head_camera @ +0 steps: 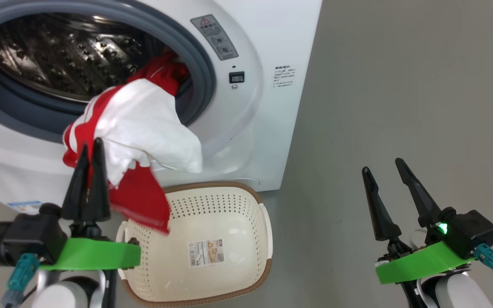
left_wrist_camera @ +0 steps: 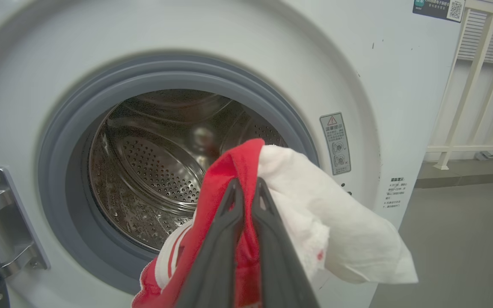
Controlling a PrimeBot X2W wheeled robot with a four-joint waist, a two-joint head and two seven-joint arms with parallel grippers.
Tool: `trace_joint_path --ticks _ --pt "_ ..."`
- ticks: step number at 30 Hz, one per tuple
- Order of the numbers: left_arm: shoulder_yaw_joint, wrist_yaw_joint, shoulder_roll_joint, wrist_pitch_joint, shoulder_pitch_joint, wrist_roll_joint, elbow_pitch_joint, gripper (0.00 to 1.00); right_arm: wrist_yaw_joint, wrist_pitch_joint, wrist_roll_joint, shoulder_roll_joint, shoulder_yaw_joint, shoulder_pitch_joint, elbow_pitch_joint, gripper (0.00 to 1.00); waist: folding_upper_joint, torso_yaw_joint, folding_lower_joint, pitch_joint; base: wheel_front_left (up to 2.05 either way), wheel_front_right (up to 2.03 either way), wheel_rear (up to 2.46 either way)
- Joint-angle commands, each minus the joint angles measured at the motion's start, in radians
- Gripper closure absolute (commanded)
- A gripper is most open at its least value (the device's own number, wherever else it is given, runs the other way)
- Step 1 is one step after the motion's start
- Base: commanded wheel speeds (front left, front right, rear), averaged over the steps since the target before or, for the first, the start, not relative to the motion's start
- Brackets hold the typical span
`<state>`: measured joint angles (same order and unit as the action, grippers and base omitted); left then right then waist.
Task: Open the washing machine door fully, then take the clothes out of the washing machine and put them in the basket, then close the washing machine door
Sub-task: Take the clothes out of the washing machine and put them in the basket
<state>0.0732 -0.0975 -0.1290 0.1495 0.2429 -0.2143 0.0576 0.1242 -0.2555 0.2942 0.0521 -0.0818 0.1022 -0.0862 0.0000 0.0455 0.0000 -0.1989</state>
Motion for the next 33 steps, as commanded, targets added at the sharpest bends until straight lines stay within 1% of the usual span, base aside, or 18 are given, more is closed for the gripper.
trace_joint_path --ticks 1,5,11,12,21,29,33 --pt "-0.025 0.0 -0.008 -0.007 -0.003 -0.014 0.027 1.0 0.007 -0.006 0.007 -0.002 -0.027 0.007 0.029 0.0 0.0 -0.011 0.0 -0.009 0.0 0.0 0.0" --pt "-0.007 0.012 0.008 -0.014 -0.011 -0.041 -0.027 1.0 0.007 -0.006 0.003 -0.002 -0.043 0.021 0.029 0.0 0.0 -0.02 0.0 -0.032 0.0 0.0 0.0" --pt "0.01 0.036 0.027 0.009 0.014 -0.079 -0.186 1.0 0.007 -0.006 -0.001 -0.002 -0.051 0.041 0.025 0.0 0.0 -0.018 0.0 -0.068 0.0 0.0 0.0" --pt "0.01 0.036 0.027 0.009 0.014 -0.079 -0.186 1.0 0.007 -0.006 -0.001 -0.002 -0.051 0.041 0.025 0.0 0.0 -0.018 0.0 -0.068 0.0 0.0 0.0" --pt "0.032 0.089 0.054 0.052 0.132 -0.147 -0.494 1.0 0.007 -0.006 0.016 -0.002 -0.067 0.073 0.016 0.0 0.0 0.004 0.0 -0.136 0.0 0.0 0.0" --pt "0.019 0.1 0.062 0.086 0.256 -0.18 -0.764 1.0 0.007 -0.006 0.053 -0.002 -0.081 0.113 0.017 0.0 0.0 0.043 0.0 -0.202 0.0 0.0 0.0" --pt "0.024 0.116 0.064 0.08 0.323 -0.192 -0.896 1.0 0.007 -0.006 0.066 -0.002 -0.092 0.124 0.012 0.0 0.0 0.058 0.0 -0.243 0.0 0.0 0.0"
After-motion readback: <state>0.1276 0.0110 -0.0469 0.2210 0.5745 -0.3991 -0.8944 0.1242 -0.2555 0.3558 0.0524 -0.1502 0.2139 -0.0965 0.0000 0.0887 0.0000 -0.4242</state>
